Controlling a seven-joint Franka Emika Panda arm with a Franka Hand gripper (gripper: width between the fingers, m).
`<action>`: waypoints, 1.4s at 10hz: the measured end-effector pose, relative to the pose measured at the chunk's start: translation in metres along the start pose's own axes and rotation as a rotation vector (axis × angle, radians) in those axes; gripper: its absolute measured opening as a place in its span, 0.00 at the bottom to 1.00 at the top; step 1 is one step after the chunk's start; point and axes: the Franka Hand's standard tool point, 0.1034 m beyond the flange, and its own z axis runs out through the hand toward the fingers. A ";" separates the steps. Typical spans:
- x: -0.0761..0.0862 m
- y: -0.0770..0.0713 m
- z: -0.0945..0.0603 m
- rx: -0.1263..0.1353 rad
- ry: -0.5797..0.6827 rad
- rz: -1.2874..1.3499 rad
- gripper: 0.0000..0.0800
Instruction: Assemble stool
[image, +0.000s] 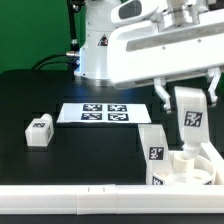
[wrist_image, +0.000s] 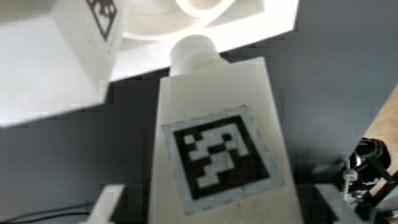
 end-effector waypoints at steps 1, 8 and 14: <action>-0.003 0.005 0.004 0.004 -0.008 0.020 0.41; -0.022 -0.020 0.010 0.020 -0.027 0.017 0.41; -0.023 -0.009 0.017 0.007 -0.034 0.026 0.41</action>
Offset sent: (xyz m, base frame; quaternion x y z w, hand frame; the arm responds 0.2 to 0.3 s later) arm 0.0000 0.0000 0.0000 0.0000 0.0000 0.0000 1.0000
